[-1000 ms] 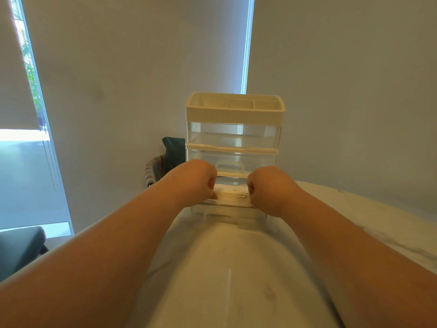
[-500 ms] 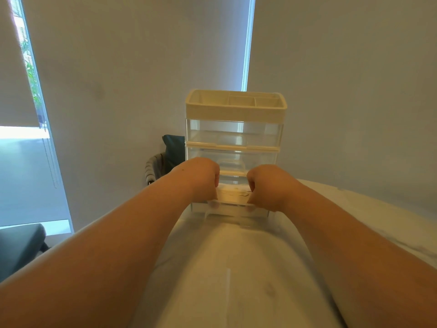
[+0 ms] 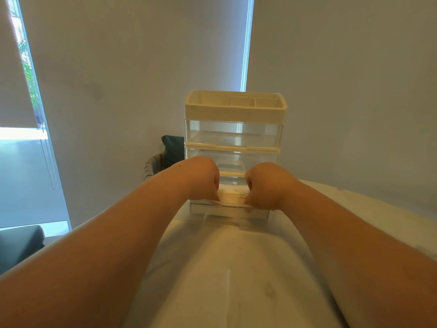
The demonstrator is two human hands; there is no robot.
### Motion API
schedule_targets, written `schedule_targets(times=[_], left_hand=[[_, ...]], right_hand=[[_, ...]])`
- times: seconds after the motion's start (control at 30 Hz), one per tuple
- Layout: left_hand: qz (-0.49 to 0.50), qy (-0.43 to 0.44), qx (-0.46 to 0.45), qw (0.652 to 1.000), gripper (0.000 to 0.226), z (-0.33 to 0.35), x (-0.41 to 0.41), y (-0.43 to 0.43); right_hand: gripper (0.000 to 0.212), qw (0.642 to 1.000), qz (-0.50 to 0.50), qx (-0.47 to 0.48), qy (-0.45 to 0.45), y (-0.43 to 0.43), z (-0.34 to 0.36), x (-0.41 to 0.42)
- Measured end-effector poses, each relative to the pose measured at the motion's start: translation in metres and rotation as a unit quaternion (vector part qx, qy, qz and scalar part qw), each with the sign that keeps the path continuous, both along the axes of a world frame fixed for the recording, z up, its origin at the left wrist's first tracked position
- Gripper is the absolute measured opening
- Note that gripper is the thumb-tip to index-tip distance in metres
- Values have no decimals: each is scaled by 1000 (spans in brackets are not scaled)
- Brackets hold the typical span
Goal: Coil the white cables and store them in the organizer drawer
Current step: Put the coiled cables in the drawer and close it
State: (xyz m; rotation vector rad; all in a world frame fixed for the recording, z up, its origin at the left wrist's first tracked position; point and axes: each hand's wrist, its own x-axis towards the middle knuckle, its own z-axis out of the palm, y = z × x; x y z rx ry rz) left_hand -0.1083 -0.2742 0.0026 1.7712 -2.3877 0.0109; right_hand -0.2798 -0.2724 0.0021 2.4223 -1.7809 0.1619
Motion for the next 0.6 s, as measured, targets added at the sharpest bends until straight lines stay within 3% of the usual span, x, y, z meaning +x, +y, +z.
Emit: schedule_targets(times=[0.17,0.27,0.43,0.6], left_hand=[[2,-2,11,1000,35,-5,-9,-3],[1,17,0,1000,27,-9,-3,-7],[-2,36,-17,999,20,-13,5,-11],[-3,18,-41,999,18,-14,5,-12]], right_hand=[[32,998,28,12,52,-6,5,5],[40,997,45,19,60,-9,6,4],[12,993,58,17,97,-9,6,8],[12,994,52,4,100,-8,4,10]])
